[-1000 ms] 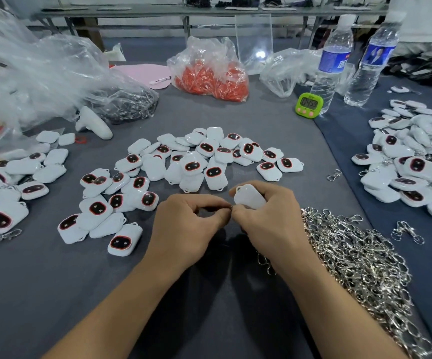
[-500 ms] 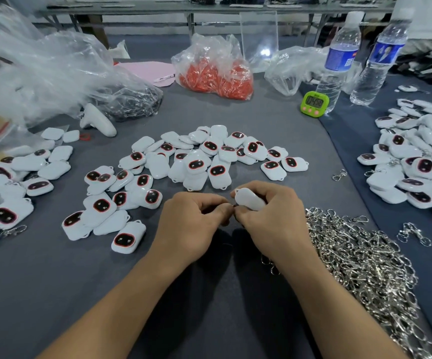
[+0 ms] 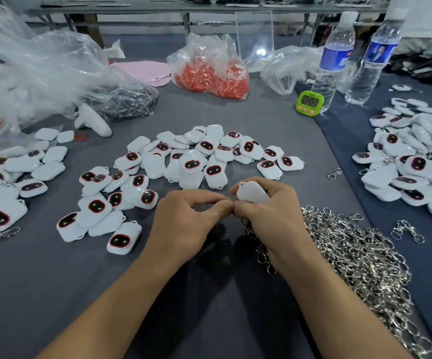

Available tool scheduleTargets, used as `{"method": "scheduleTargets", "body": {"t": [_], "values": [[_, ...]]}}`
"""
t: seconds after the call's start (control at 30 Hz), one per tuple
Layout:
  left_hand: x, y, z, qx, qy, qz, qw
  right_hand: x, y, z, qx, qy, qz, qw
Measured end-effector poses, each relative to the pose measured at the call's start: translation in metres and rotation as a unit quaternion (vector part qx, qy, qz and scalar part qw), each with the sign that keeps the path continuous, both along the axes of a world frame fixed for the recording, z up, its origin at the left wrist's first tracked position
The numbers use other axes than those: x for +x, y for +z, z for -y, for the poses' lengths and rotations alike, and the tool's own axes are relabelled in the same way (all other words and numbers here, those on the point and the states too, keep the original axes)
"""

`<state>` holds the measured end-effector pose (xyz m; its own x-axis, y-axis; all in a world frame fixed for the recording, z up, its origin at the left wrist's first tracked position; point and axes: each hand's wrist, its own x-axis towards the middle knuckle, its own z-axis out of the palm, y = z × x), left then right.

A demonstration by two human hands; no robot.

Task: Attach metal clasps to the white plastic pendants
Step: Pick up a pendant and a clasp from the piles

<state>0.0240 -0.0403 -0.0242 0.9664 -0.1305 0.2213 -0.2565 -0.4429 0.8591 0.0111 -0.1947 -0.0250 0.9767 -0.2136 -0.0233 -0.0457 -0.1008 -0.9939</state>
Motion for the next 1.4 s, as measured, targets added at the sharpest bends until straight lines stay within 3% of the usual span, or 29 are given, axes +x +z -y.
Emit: {"method": "scheduleTargets", "body": {"t": [0.13, 0.3, 0.37, 0.6, 0.9, 1.4], "values": [[-0.003, 0.0016, -0.0009, 0.03, 0.019, 0.071, 0.997, 0.0004, 0.0013, -0.0009, 0.012, -0.011, -0.007, 1.0], [-0.0056, 0.0017, 0.0011, 0.068, 0.039, 0.128, 0.989, -0.0033, 0.0009, 0.0008, -0.163, 0.008, 0.033, 0.986], [-0.0052, 0.0014, 0.0019, 0.066, 0.054, 0.127, 0.988, -0.0044, 0.0014, 0.0001, -0.19, 0.018, 0.044, 0.981], [-0.0036, -0.0001, -0.0002, 0.081, 0.075, 0.13, 0.985, -0.0057, 0.002, 0.0007, -0.189, 0.011, 0.042, 0.981], [-0.0043, 0.0044, 0.0005, -0.026, 0.04, -0.005, 0.999, -0.0031, 0.0031, 0.0026, -0.129, -0.008, 0.058, 0.99], [-0.0072, 0.0047, -0.0038, 0.002, 0.008, -0.002, 1.0, -0.0043, 0.0063, 0.0059, -0.163, 0.064, 0.016, 0.984]]}}
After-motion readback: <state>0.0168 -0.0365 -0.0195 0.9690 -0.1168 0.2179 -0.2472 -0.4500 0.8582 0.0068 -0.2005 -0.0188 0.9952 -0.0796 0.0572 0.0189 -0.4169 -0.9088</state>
